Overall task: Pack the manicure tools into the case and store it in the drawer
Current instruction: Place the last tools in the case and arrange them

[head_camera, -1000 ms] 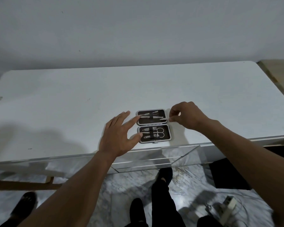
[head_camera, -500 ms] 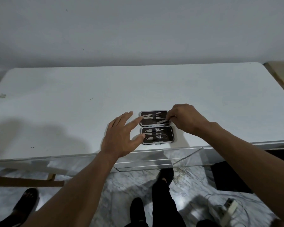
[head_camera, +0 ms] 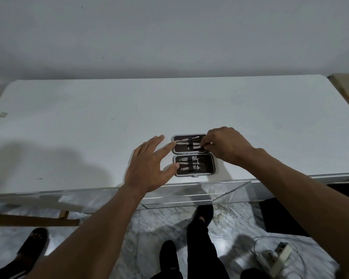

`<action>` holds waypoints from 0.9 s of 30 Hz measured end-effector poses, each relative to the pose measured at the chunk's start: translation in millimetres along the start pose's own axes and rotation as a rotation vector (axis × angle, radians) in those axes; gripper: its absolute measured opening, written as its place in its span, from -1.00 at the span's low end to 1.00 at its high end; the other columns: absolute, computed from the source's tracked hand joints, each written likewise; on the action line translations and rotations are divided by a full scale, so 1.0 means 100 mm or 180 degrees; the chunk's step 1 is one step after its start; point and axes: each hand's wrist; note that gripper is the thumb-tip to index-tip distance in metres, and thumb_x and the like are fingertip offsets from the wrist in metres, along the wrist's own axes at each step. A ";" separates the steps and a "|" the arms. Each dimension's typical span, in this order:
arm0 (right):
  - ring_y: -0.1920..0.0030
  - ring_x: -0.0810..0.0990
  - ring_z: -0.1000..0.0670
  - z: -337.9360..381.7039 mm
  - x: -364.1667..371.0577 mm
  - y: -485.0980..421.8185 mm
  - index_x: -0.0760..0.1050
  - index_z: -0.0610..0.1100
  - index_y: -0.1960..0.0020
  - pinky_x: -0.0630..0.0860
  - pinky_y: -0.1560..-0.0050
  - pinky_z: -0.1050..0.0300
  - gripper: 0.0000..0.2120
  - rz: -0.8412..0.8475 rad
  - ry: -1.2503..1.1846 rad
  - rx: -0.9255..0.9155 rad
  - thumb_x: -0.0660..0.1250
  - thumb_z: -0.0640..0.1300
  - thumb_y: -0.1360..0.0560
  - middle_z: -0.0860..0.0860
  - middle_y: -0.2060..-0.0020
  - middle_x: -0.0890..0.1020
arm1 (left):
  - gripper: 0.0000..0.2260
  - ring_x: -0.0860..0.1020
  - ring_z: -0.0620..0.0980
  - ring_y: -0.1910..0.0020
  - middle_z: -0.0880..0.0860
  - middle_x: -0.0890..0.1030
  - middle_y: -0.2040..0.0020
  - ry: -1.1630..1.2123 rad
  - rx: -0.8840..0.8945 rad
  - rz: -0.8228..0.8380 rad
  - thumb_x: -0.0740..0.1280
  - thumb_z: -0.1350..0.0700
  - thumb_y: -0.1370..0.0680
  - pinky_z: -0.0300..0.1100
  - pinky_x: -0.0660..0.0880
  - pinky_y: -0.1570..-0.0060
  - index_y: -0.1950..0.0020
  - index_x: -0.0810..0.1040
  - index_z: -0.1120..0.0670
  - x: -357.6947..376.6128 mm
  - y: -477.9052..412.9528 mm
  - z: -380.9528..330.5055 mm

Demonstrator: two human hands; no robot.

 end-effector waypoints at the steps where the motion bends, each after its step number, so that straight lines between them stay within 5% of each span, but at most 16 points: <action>1: -0.11 0.57 -0.12 0.02 0.01 -0.01 0.63 0.00 -0.08 0.51 -0.07 0.01 -0.77 0.0023 0.0013 0.0001 0.26 -0.15 -0.52 0.01 -0.09 0.65 | -0.44 0.27 -0.01 -0.47 0.00 0.36 -0.48 -0.0008 0.0001 0.0000 0.20 -0.29 -0.46 -0.03 0.19 -0.41 -0.45 0.37 -0.18 0.00 0.00 0.00; 19: 0.03 0.61 -0.14 -0.04 -0.05 -0.04 0.63 -0.02 0.03 0.55 0.00 -0.03 -0.84 0.0141 0.0151 0.0117 0.31 -0.19 -0.47 -0.04 0.04 0.68 | -0.44 0.28 0.00 -0.47 0.00 0.37 -0.48 -0.0003 0.0006 0.0003 0.20 -0.29 -0.47 0.01 0.24 -0.41 -0.45 0.36 -0.18 0.00 0.00 0.00; 27: -0.03 0.59 -0.13 -0.09 -0.04 0.02 0.61 -0.04 -0.09 0.50 0.00 0.04 -0.71 0.0101 0.0469 -0.0190 0.25 -0.30 -0.48 -0.04 -0.01 0.65 | -0.44 0.26 -0.01 -0.48 -0.01 0.35 -0.49 -0.0004 -0.0001 0.0039 0.18 -0.30 -0.48 0.02 0.22 -0.42 -0.46 0.35 -0.18 0.00 0.00 0.01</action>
Point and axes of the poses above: each hand's wrist, its own y-axis away from the middle knuckle, its own x-axis out of the palm, z = x × y
